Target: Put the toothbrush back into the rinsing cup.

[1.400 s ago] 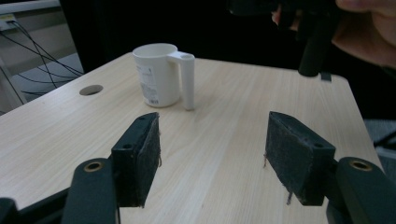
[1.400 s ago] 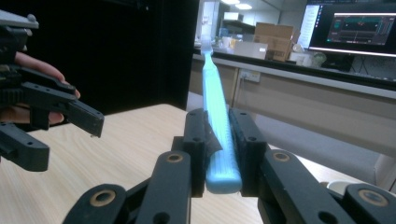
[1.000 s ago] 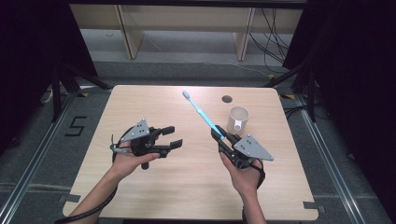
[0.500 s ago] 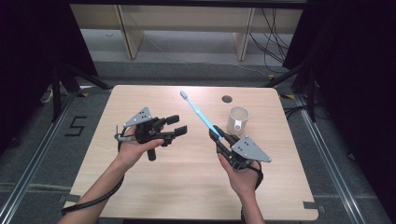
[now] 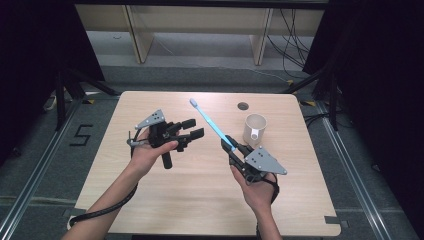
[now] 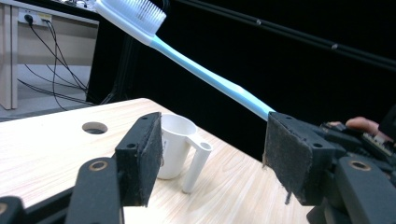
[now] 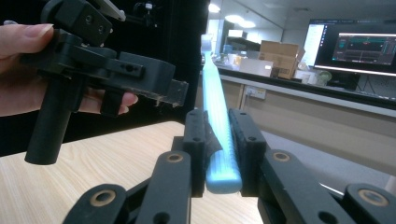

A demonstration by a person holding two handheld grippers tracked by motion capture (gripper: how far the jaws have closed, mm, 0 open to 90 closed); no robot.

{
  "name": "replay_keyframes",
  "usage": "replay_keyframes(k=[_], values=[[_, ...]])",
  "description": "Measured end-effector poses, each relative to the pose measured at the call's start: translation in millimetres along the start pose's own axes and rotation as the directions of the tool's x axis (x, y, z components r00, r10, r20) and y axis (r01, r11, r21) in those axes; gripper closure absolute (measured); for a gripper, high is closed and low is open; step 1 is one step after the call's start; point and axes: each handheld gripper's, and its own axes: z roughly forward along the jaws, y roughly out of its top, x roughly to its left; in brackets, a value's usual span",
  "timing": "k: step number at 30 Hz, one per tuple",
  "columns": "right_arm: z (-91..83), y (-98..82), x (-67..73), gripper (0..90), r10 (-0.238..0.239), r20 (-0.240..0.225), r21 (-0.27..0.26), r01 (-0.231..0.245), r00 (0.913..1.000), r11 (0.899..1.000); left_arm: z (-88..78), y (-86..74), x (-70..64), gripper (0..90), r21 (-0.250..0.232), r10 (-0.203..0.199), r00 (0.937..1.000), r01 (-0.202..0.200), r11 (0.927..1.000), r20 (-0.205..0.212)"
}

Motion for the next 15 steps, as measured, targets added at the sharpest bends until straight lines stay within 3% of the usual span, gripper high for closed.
replay_keyframes(k=[1, 3, 4, 15], values=[[-0.8, 1.1, -1.2, 78.8, -0.027, 0.004, 0.001, 0.027, 0.9996, 1.000, 1.2, 0.2, 0.2, 37.2, -0.002, -0.007, 1.0000, 0.007, 1.0000, 0.000], [-1.7, 1.3, 0.2, 78.8, -0.007, 0.002, 0.016, 0.007, 1.0000, 1.000, 1.9, 0.2, 0.2, 37.2, -0.003, -0.011, 0.9999, 0.011, 0.9999, 0.001], [-0.9, 1.3, -0.5, 78.8, -0.025, 0.003, 0.004, 0.025, 0.9997, 1.000, 2.5, 0.2, 0.2, 37.4, -0.004, -0.014, 0.9999, 0.014, 0.9999, 0.002], [2.7, -0.1, 2.4, 78.8, -0.032, -0.003, -0.006, 0.032, 0.9995, 0.999, 10.0, 2.4, -3.6, 39.4, 0.000, -0.036, 0.9990, 0.036, 0.9993, 0.027]])
